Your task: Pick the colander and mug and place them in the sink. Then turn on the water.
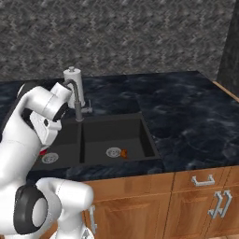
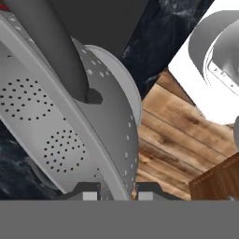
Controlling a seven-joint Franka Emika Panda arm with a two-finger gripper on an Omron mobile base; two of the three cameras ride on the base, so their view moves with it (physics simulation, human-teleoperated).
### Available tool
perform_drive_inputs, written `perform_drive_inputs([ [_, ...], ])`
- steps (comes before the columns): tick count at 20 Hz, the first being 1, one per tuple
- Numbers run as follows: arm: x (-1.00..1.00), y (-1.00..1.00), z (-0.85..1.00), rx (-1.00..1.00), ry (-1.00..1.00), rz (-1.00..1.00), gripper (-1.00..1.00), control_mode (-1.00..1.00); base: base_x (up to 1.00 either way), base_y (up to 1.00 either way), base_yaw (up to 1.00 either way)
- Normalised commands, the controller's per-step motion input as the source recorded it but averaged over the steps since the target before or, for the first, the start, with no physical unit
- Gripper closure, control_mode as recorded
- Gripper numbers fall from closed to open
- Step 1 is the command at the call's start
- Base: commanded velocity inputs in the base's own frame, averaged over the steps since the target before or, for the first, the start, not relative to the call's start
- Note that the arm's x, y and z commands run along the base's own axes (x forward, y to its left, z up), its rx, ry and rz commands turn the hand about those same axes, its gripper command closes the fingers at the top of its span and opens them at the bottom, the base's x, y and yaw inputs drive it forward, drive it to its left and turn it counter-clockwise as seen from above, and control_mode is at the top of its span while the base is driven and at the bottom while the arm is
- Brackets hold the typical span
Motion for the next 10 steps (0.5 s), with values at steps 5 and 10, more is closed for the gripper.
perform_drive_inputs([
  [5,0.40,0.27,-0.14,-0.15,0.00,-0.13,1.00,-1.00,0.00,0.00,0.00],
  [10,0.39,0.27,-0.25,-0.21,0.00,-0.15,1.00,-1.00,0.00,0.00,0.00],
])
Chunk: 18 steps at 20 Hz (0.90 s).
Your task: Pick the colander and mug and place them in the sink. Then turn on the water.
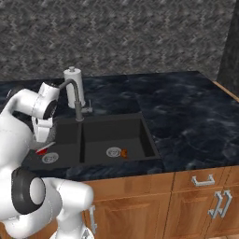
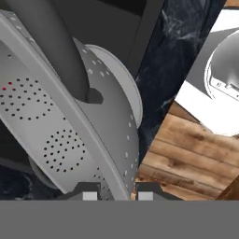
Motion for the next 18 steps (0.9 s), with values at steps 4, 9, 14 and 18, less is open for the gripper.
perform_drive_inputs([
  [4,0.36,0.19,-0.34,-0.14,0.03,-0.16,1.00,-1.00,0.00,0.00,0.00],
  [9,0.22,0.10,-0.41,-0.08,0.00,-0.17,1.00,-1.00,0.00,0.00,0.00],
  [14,0.23,0.05,-0.45,-0.04,0.00,-0.19,1.00,-1.00,0.00,0.00,0.00],
  [18,0.22,0.07,-0.40,-0.04,-0.04,-0.19,1.00,-1.00,0.00,0.00,0.00],
])
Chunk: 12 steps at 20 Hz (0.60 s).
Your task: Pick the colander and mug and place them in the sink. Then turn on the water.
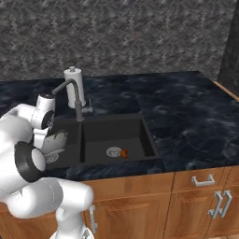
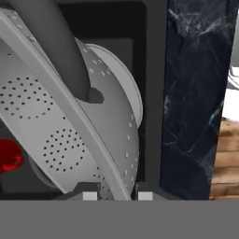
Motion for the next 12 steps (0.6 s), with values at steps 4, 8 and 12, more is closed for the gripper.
perform_drive_inputs([
  [4,0.30,0.32,-0.32,-0.03,-0.08,-0.21,1.00,-1.00,0.00,0.00,0.00],
  [8,0.33,0.46,-0.29,-0.04,-0.11,-0.24,1.00,-1.00,0.00,0.00,0.00],
  [12,0.41,0.34,-0.34,-0.07,-0.07,-0.25,1.00,-1.00,0.00,0.00,0.00],
])
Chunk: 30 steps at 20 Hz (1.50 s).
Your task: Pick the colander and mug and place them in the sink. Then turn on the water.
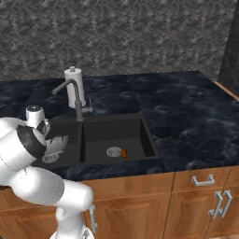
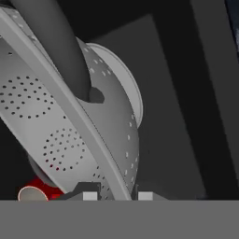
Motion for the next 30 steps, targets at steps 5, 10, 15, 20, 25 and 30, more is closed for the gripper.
perform_drive_inputs([
  [5,0.47,0.12,-0.37,-0.11,0.00,-0.23,1.00,-1.00,0.00,0.00,0.00],
  [10,0.50,0.30,-0.21,-0.07,0.00,-0.19,1.00,-1.00,0.00,0.00,0.00],
  [15,0.49,0.35,-0.13,-0.08,0.01,-0.15,1.00,-1.00,0.00,0.00,0.00],
  [20,0.23,0.48,-0.13,-0.04,0.00,-0.14,1.00,-1.00,0.00,0.00,0.00],
  [25,0.22,0.61,-0.06,-0.02,0.00,-0.18,1.00,-1.00,0.00,0.00,0.00],
  [30,0.20,0.75,-0.06,0.00,0.00,-0.20,1.00,-1.00,0.00,0.00,0.00],
])
